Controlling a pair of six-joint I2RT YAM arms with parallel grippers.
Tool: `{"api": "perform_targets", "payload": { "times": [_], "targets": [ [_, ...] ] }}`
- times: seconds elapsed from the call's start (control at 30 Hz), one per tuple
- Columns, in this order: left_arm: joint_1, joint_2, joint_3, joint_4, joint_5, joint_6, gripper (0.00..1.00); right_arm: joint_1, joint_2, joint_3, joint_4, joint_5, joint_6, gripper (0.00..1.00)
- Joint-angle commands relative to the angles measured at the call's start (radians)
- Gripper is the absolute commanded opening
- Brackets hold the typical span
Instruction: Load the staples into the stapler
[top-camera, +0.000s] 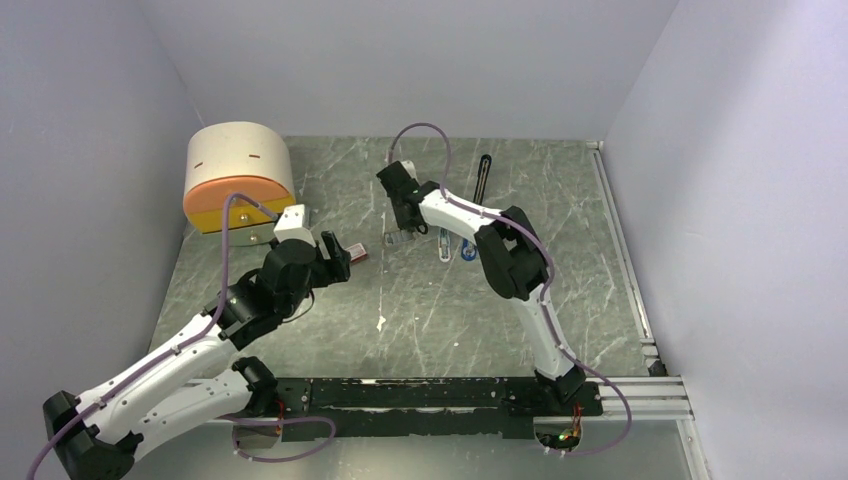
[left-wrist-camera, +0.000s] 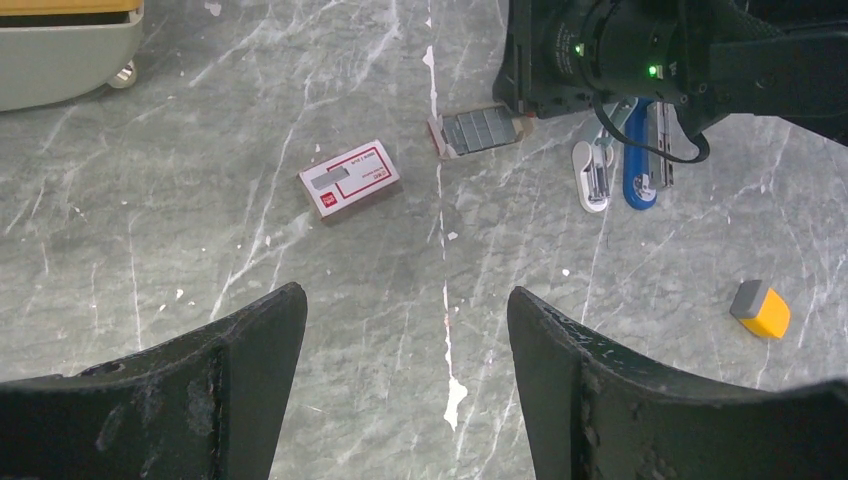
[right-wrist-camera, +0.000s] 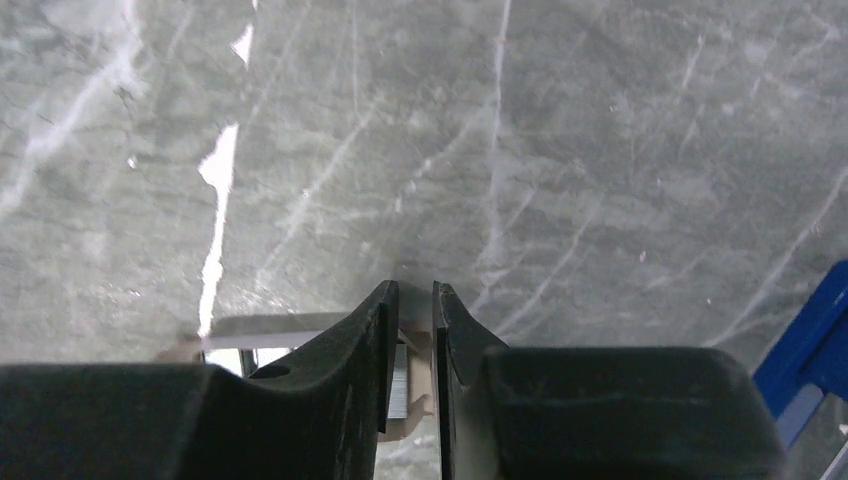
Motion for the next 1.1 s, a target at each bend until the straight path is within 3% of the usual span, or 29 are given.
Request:
{"api": "perform_targets", "payload": {
  "times": [0.0,0.37,0.53,0.67,0.83,1.07],
  "targets": [
    [-0.003,-0.012,-0.004,0.004,-0.020,0.002,0.78,-0.006,-0.048,-0.061,-0.088,-0.021,0.032,0.22],
    [-0.003,-0.009,-0.006,0.006,-0.019,0.004,0.78,0.003,-0.147,-0.162,-0.091,-0.148,0.061,0.19],
    [-0.003,-0.009,-0.006,0.008,-0.014,0.005,0.78,0.017,-0.199,-0.187,-0.033,-0.050,0.061,0.18],
    [-0.003,-0.012,-0.005,0.003,-0.021,0.003,0.78,0.031,-0.235,-0.192,0.026,-0.023,0.024,0.24],
    [-0.003,-0.015,-0.006,0.002,-0.025,0.003,0.78,0.054,-0.233,-0.182,0.086,-0.110,-0.069,0.33],
    [-0.003,0.001,0.001,-0.001,-0.027,0.004,0.78,0.073,-0.147,-0.111,0.053,-0.223,-0.169,0.36]
  ]
}}
